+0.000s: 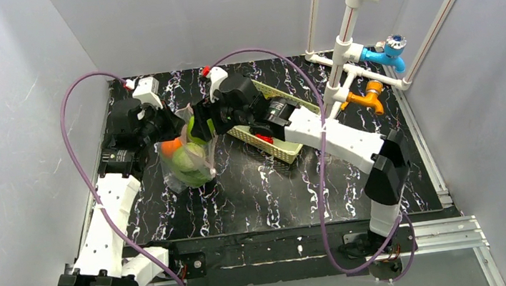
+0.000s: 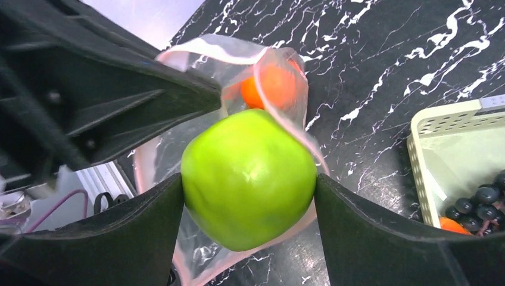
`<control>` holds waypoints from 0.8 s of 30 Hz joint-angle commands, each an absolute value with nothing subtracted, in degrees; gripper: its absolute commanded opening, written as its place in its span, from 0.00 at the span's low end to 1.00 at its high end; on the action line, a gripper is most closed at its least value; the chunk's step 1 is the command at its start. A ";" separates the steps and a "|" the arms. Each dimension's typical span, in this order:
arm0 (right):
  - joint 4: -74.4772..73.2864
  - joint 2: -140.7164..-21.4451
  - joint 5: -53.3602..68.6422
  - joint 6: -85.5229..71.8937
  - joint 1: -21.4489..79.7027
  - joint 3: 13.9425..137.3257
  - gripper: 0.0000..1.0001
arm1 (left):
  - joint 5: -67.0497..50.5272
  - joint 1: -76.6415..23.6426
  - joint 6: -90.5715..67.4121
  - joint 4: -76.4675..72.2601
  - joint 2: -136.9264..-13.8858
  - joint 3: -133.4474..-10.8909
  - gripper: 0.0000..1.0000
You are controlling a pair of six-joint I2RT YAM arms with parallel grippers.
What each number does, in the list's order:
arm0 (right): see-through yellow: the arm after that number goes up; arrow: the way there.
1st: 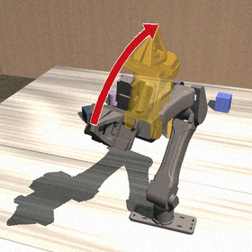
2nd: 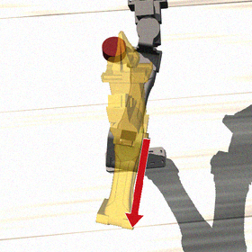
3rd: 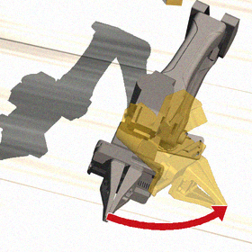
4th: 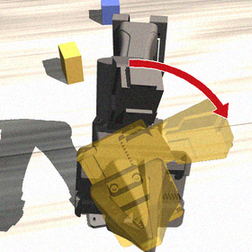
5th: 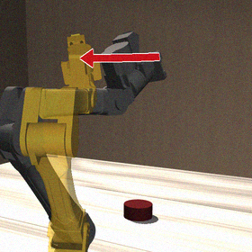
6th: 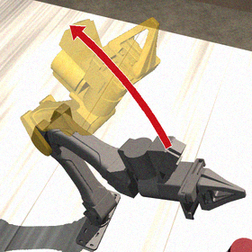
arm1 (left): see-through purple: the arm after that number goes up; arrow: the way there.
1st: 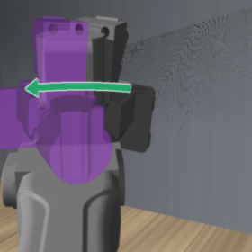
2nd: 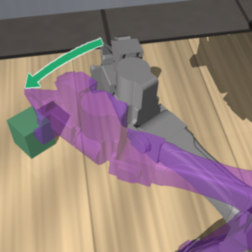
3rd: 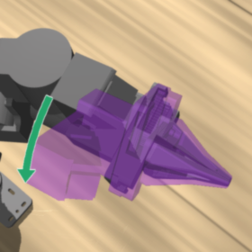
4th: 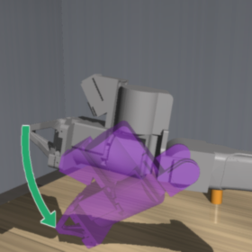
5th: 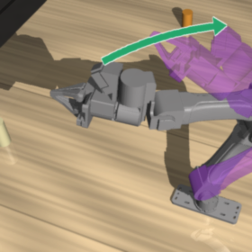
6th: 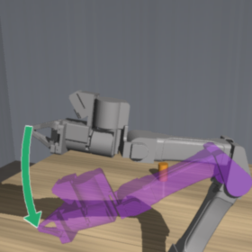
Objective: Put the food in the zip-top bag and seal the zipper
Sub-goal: Place the fake fruit in the zipper food storage bag.
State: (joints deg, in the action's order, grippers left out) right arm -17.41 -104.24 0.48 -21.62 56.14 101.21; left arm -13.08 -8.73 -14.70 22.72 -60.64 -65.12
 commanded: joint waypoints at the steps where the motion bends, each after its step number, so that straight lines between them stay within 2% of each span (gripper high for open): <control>1: -13.18 -105.95 1.25 -23.72 55.99 105.87 0.21 | -15.17 -8.35 -14.15 20.21 -58.56 -64.66 0.00; 2: -13.40 -106.44 1.09 -23.88 55.99 106.27 0.23 | -15.22 -8.35 -14.15 20.06 -58.32 -64.57 0.00; 4: -13.53 -106.91 0.43 -24.20 55.98 106.51 0.33 | -15.19 -8.34 -14.14 19.75 -57.88 -64.39 0.00; 10: -16.06 -107.36 -2.90 -24.42 55.99 107.99 0.67 | -14.66 -8.33 -14.15 19.69 -57.59 -64.26 0.00; 14: -19.47 -107.23 -4.56 -23.76 55.99 109.59 0.95 | -14.12 -8.35 -14.15 19.51 -57.55 -64.02 0.00; 16: -20.56 -107.28 -4.89 -23.21 55.99 110.37 0.98 | -14.06 -8.34 -14.15 19.52 -57.56 -64.01 0.00; 24: -23.39 -107.15 -5.67 -22.37 55.99 112.11 0.98 | -14.00 -8.39 -14.19 19.36 -57.87 -63.83 0.00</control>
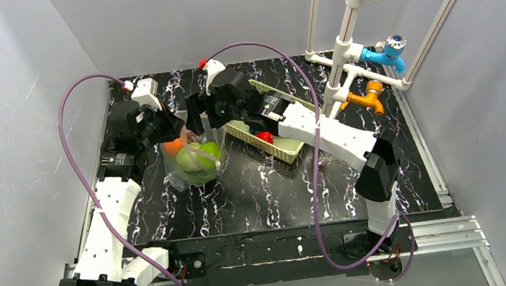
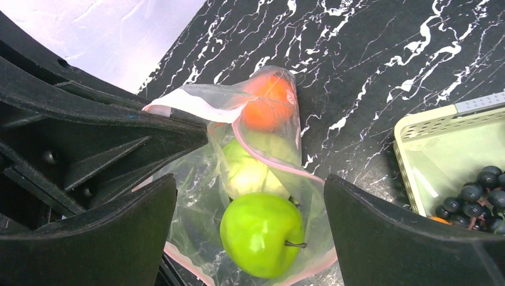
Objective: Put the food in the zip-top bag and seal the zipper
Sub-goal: Place the fake fruit in the zipper food storage bag, then pick up the fake fruit from the bin.
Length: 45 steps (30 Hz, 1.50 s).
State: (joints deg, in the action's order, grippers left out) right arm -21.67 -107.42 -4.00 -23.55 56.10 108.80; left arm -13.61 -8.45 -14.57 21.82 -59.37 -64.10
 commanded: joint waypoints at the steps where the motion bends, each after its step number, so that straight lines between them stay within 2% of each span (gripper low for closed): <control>1: -23.70 -106.99 -5.81 -22.48 55.99 112.22 0.98 | -14.00 -8.36 -14.22 19.36 -57.94 -63.81 0.00; 7: -26.56 -103.17 -7.53 -23.39 55.99 108.21 0.98 | -13.43 -8.38 -14.15 19.43 -58.05 -63.80 0.00; 12: -26.97 -96.01 -13.23 -22.04 55.89 99.55 0.98 | -11.41 -8.36 -14.16 19.81 -57.80 -63.80 0.00; 22: -31.48 -84.82 -23.67 -15.74 54.20 91.05 0.98 | -9.59 -8.29 -14.33 20.74 -59.59 -63.91 0.00; 26: -31.77 -82.95 -22.66 -15.56 51.18 86.56 0.98 | -9.58 -8.36 -14.57 20.51 -59.89 -63.70 0.00; 30: -33.30 -84.58 -23.58 -14.90 49.62 84.79 0.98 | -9.18 -8.31 -14.59 20.26 -60.04 -63.34 0.00; 37: -36.11 -92.73 -22.56 -13.69 46.31 89.07 0.98 | -9.16 -8.36 -14.59 20.34 -60.88 -63.33 0.00; 42: -38.25 -101.55 -24.34 -13.01 44.38 96.49 0.98 | -9.24 -8.35 -14.59 20.39 -61.13 -63.45 0.00; 45: -42.96 -108.84 -28.60 -16.41 43.92 105.92 0.98 | -9.38 -8.31 -14.59 20.40 -61.32 -63.47 0.00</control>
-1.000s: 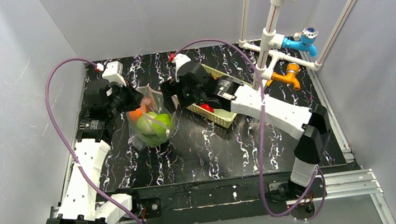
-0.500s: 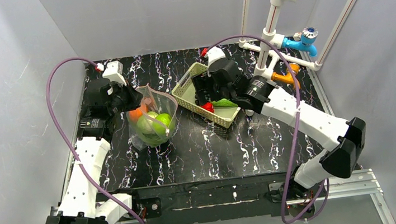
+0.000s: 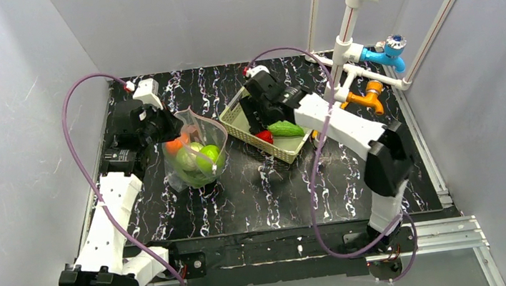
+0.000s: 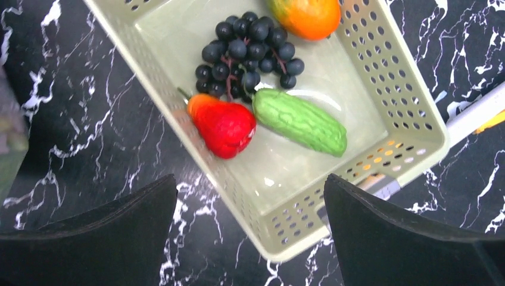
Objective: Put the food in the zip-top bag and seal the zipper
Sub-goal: Pick up the fake fruit from the bin.
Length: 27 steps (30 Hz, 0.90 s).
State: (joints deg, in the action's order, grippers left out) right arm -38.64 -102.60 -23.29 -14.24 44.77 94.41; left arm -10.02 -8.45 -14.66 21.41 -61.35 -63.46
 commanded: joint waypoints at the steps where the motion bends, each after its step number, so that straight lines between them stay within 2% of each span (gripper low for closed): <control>1: -44.75 -111.01 -28.81 -17.76 43.66 108.36 0.98 | -9.43 -8.33 -14.59 20.40 -61.40 -63.51 0.00; 7: -46.47 -121.37 -26.22 -21.27 42.28 119.65 0.98 | -8.63 -8.35 -14.43 20.65 -61.67 -63.65 0.00; 27: -44.17 -139.28 -17.25 -23.11 39.66 126.63 0.98 | -9.54 -8.37 -14.61 20.86 -62.01 -63.82 0.00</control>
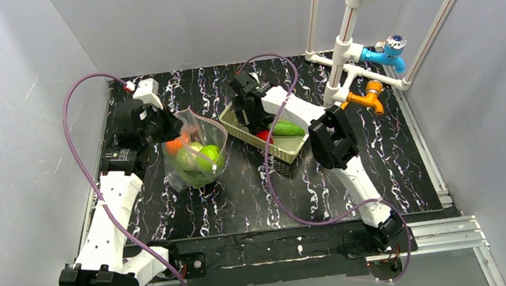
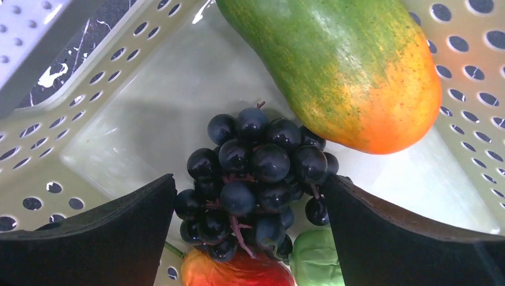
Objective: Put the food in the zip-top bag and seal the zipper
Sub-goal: Pick up the fake fruit from the bin.
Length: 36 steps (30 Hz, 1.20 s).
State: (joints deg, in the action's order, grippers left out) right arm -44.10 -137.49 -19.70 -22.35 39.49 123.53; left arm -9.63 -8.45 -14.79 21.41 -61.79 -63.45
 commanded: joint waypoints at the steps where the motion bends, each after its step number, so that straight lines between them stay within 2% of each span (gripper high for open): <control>1: -44.04 -139.93 -17.04 -22.93 39.65 126.60 0.96 | -9.62 -8.35 -14.68 20.89 -62.02 -63.85 0.00; 5: -43.42 -141.69 -17.07 -21.74 39.60 126.56 0.83 | -9.89 -8.36 -14.75 20.91 -62.13 -63.96 0.00; 12: -43.22 -140.42 -16.61 -19.54 39.46 126.44 0.44 | -10.14 -8.33 -14.89 20.92 -62.46 -63.94 0.00; 21: -39.72 -130.74 -15.42 -15.59 39.46 123.86 0.14 | -10.33 -8.33 -14.85 20.92 -62.72 -63.96 0.00; 27: -39.78 -125.52 -15.25 -14.41 39.46 123.87 0.02 | -10.44 -8.35 -14.94 20.92 -62.90 -63.94 0.00; 36: -39.69 -117.39 -13.47 -14.98 39.46 120.50 0.01 | -10.59 -8.34 -15.02 20.92 -62.96 -63.92 0.00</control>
